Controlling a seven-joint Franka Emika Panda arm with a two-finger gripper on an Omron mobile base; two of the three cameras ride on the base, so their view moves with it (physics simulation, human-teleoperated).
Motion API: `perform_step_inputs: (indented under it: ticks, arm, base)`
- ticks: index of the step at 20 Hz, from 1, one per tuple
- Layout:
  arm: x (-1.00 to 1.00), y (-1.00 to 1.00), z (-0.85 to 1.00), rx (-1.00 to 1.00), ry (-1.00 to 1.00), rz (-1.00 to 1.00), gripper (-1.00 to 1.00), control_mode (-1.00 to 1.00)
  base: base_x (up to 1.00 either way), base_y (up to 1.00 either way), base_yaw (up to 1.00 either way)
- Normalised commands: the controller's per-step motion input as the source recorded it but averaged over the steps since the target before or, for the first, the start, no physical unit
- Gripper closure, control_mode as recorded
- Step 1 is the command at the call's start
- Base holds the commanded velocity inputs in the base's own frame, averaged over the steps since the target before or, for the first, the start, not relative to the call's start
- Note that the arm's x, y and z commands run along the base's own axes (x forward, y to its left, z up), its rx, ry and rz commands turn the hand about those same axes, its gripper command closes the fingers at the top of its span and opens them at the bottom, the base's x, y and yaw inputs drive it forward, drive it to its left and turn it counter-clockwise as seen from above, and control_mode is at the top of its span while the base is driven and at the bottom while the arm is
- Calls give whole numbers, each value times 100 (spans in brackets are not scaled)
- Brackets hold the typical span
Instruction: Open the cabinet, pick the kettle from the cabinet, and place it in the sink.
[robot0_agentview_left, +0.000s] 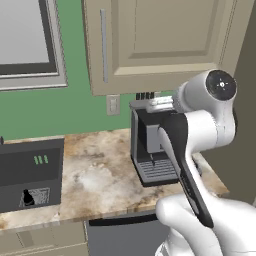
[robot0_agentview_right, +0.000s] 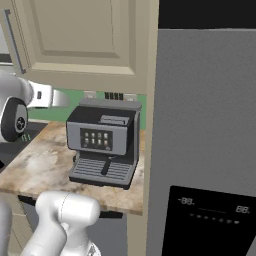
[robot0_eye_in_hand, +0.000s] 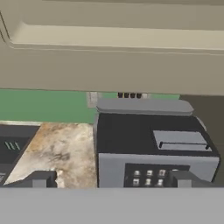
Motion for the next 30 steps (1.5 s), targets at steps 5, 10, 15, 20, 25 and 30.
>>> perform_step_inputs:
  ticks: [5,10,15,20,25,30]
  arm:
    - [-10,35,22,0,-2,-9,-100,-100]
    - [-5,30,21,0,1,-1,-100,-100]
    - [-4,34,17,0,0,-1,-100,-100]
    - [-3,30,15,-1,-1,0,-100,-100]
    - [1,29,15,-3,-2,0,-100,-100]
    - [7,14,18,0,0,0,-100,-100]
  base:
    - [0,0,0]
    - [0,0,0]
    - [0,0,0]
    - [0,0,0]
    - [0,0,0]
    - [0,0,0]
